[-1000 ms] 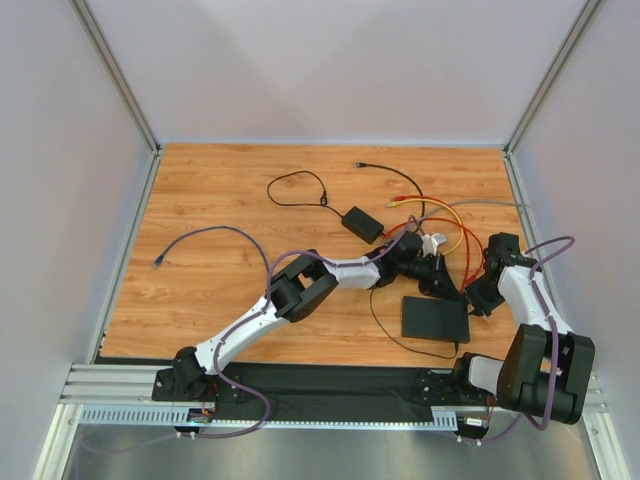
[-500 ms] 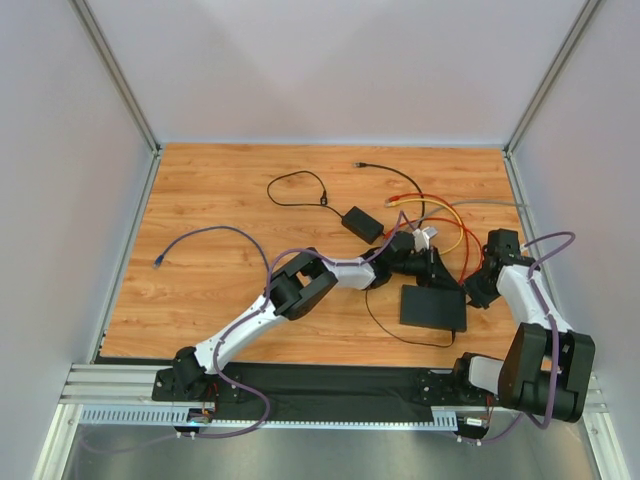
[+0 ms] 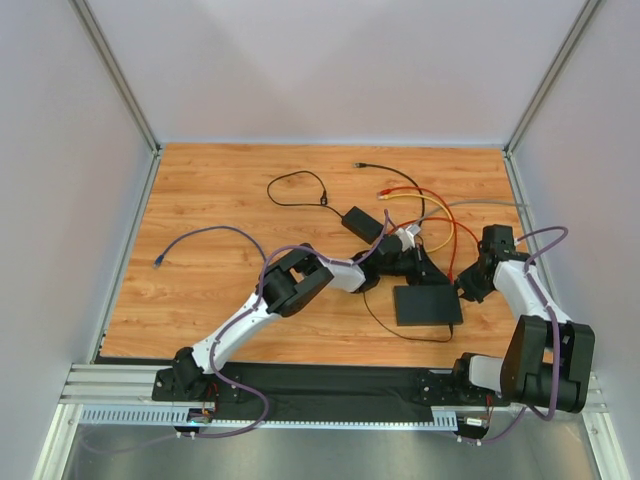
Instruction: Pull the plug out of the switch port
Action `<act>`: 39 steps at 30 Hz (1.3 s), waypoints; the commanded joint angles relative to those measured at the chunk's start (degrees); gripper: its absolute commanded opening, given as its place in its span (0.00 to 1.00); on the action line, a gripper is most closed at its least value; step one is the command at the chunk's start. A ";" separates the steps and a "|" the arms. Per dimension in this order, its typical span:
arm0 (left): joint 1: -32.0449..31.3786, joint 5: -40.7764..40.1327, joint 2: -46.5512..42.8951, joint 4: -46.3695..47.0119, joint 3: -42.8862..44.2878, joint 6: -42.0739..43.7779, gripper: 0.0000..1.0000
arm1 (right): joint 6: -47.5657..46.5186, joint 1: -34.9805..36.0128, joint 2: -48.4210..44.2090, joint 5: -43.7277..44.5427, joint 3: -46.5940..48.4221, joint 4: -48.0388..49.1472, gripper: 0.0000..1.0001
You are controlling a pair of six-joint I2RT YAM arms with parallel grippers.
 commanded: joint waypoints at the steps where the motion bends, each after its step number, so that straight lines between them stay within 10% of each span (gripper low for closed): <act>1: 3.03 -3.79 -5.54 -8.36 -0.41 2.08 0.00 | -0.75 0.99 4.71 3.44 -6.48 -7.86 0.21; 12: 2.06 -7.12 -8.27 -22.55 3.38 14.40 0.00 | -0.48 2.31 2.60 4.05 -6.66 -7.68 0.18; 21: 2.24 -8.02 -5.29 1.25 -1.55 3.62 0.00 | 0.22 3.89 4.62 2.99 -7.01 -6.71 0.18; 39: 1.89 1.29 -12.76 -25.36 -2.77 21.45 0.00 | -1.27 3.89 -1.80 2.21 -1.56 -8.56 0.20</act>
